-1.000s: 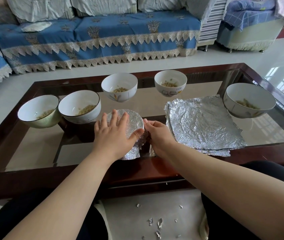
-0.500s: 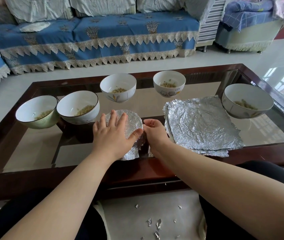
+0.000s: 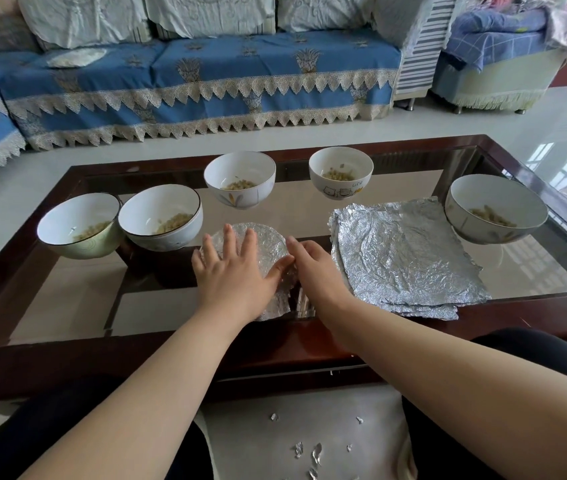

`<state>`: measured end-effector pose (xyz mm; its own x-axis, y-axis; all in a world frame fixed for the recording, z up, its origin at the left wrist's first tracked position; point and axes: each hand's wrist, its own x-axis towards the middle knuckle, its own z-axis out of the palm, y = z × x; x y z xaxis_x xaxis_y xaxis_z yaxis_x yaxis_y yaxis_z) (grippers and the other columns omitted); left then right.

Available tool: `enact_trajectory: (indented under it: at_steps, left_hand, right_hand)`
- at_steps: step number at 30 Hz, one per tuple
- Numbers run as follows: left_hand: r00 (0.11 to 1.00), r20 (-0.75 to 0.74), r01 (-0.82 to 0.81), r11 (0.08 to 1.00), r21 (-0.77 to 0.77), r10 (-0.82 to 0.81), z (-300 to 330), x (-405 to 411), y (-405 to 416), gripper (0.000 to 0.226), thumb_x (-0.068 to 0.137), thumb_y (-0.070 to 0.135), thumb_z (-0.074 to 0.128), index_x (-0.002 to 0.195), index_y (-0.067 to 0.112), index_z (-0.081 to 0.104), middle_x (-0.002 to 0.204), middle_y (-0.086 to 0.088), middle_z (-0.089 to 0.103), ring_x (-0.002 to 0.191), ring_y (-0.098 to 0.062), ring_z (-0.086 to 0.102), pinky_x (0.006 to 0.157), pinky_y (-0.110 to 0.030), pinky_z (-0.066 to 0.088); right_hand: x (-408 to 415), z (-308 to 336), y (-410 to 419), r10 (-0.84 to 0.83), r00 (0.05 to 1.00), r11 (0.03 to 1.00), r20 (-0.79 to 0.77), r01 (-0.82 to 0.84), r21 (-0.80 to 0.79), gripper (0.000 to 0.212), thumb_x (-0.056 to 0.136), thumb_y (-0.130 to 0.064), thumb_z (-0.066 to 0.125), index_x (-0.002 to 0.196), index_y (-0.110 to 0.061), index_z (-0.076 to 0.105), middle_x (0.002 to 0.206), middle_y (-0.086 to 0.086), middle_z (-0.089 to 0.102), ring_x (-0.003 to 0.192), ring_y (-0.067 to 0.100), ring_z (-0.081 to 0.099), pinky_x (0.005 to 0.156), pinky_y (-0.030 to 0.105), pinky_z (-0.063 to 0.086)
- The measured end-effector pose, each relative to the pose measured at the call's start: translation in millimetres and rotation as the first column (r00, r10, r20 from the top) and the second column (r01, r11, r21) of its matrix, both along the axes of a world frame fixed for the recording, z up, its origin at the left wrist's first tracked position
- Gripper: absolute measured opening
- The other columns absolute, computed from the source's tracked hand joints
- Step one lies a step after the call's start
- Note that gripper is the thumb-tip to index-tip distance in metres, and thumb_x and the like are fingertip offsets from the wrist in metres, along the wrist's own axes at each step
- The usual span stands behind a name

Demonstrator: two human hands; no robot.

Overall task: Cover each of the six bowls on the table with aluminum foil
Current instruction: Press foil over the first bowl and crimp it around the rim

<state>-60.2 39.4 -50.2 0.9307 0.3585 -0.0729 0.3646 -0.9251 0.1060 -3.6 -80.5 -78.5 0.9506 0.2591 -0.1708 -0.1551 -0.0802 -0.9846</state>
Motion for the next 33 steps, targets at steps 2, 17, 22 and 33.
enact_trajectory:
  at_steps: [2,17,22,33]
  left_hand:
    - [1.0,-0.023,0.0,0.999,-0.05,-0.001,4,-1,-3,0.107,0.07,0.086,-0.002,0.159,0.028,0.006,0.167,-0.01,-0.005,0.151,-0.041,-0.008,0.119,-0.057,0.0]
    - [0.967,-0.081,0.241,0.971,0.003,-0.24,7,-10,22,0.117,0.056,0.098,-0.004,0.157,0.039,0.001,0.167,-0.003,-0.013,0.151,-0.034,-0.015,0.12,-0.054,-0.003]
    - [0.972,-0.09,0.215,0.976,-0.022,-0.216,8,-9,20,0.111,0.061,0.096,0.004,0.157,0.041,0.003,0.167,-0.001,-0.013,0.152,-0.032,-0.013,0.121,-0.053,-0.001]
    - [0.978,-0.063,0.196,0.98,-0.031,-0.198,8,-11,18,0.107,0.064,0.094,0.011,0.156,0.04,0.008,0.167,0.0,-0.011,0.152,-0.03,-0.01,0.12,-0.053,0.002]
  right_hand:
    - [3,-3,1,0.038,0.999,0.999,0.005,-0.038,-0.001,0.023,0.093,-0.04,0.06,0.09,-0.017,0.058,0.074,-0.003,0.06,0.061,0.008,0.058,0.066,0.026,0.048]
    - [17,3,-9,0.179,0.983,0.983,-0.034,-0.18,-0.046,0.016,0.095,-0.036,0.058,0.091,-0.02,0.062,0.07,-0.004,0.053,0.059,0.009,0.051,0.071,0.032,0.049]
    - [18,3,-23,0.354,0.92,0.935,-0.171,-0.341,0.102,0.021,0.096,-0.039,0.055,0.106,-0.025,0.066,0.082,0.0,0.059,0.075,0.012,0.052,0.083,0.031,0.048]
    - [18,-11,-16,0.33,0.893,0.866,-0.307,-0.156,0.476,0.03,0.077,-0.024,0.068,0.103,-0.013,0.058,0.078,0.001,0.064,0.061,0.011,0.053,0.065,0.025,0.038]
